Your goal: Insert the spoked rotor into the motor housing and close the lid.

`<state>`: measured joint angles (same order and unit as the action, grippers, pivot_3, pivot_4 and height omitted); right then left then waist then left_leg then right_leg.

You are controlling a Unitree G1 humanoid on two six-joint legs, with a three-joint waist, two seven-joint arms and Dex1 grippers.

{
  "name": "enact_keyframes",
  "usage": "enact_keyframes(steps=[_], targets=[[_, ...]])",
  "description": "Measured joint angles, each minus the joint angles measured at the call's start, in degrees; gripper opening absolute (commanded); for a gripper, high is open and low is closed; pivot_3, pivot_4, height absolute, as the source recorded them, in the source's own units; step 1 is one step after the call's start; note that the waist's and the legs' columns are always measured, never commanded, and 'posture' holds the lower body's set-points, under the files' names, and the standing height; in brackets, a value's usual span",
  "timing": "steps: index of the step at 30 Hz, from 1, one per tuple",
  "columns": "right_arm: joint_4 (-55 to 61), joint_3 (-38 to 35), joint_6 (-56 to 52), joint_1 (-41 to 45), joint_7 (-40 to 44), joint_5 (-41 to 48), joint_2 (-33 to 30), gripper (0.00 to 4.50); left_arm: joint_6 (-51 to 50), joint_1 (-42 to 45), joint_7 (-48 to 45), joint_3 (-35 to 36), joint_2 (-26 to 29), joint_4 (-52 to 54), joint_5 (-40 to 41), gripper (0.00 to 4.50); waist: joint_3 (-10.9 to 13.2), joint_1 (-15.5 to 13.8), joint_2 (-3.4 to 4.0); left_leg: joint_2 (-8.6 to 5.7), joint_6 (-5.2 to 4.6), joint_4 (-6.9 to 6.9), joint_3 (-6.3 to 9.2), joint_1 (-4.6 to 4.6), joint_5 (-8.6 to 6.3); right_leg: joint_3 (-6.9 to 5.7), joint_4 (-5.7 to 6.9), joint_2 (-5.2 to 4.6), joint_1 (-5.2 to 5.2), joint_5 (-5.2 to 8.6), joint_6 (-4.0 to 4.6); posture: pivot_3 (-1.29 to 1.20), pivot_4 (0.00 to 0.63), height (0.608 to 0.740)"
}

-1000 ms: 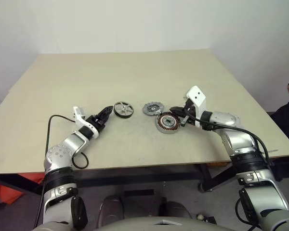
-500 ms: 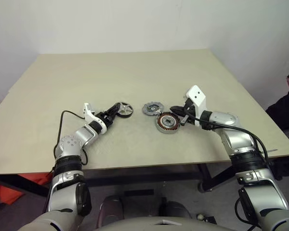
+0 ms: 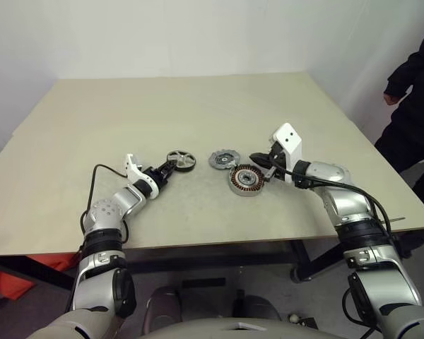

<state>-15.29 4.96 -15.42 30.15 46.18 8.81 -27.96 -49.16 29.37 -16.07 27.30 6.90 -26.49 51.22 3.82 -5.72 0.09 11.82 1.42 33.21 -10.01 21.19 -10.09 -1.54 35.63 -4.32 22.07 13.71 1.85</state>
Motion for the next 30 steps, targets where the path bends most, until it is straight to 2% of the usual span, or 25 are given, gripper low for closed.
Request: enact_keyframes(steps=[3, 8, 14, 22, 30], targets=[[-0.4, 0.0, 0.1, 0.4, -0.3, 0.0, 0.1, 0.00, -0.1, 0.8, -0.5, 0.1, -0.3, -0.2, 0.5, 0.40, 0.0, 0.0, -0.02, 0.00, 0.00, 0.02, 0.01, -0.04, 0.00, 0.00, 0.01, 0.00, -0.05, 0.00, 0.00, 0.00, 0.000, 0.740], [-0.7, 0.0, 0.3, 0.5, -0.7, -0.1, 0.2, 0.00, -0.2, 1.3, -0.4, 0.2, -0.1, -0.5, 0.3, 0.40, 0.0, 0.0, -0.02, 0.01, 0.08, 0.02, 0.01, -0.07, 0.04, 0.00, 0.04, 0.00, -0.06, 0.00, 0.00, 0.00, 0.000, 0.740], [-4.6, -0.3, 0.4, 2.1, -5.4, -2.0, 0.1, 0.00, -2.2, 1.1, -1.2, 1.2, -0.5, -0.4, 1.8, 0.40, 0.0, 0.0, -0.02, -0.01, 0.19, 0.02, 0.01, -0.03, 0.11, 0.00, 0.03, 0.00, -0.03, 0.00, 0.00, 0.00, 0.000, 0.740], [-15.4, -1.0, -0.1, 6.1, -15.9, -9.3, -3.1, 0.00, -9.7, 1.3, -2.7, 4.1, -4.8, 4.5, 13.3, 0.40, 0.0, -0.4, -0.04, -0.05, 0.22, 0.02, 0.01, 0.09, 0.13, 0.00, -0.02, -0.02, 0.01, 0.00, 0.01, 0.00, 0.000, 0.740], [-17.1, -2.0, -0.2, 5.3, -16.1, -10.5, -3.8, 0.00, -15.4, 4.3, -2.5, 0.1, -7.6, 3.5, 15.5, 0.40, 0.0, -0.1, -0.06, -0.04, 0.22, 0.02, 0.01, 0.07, 0.14, 0.00, 0.00, 0.00, 0.03, -0.01, 0.00, 0.00, 0.000, 0.740]])
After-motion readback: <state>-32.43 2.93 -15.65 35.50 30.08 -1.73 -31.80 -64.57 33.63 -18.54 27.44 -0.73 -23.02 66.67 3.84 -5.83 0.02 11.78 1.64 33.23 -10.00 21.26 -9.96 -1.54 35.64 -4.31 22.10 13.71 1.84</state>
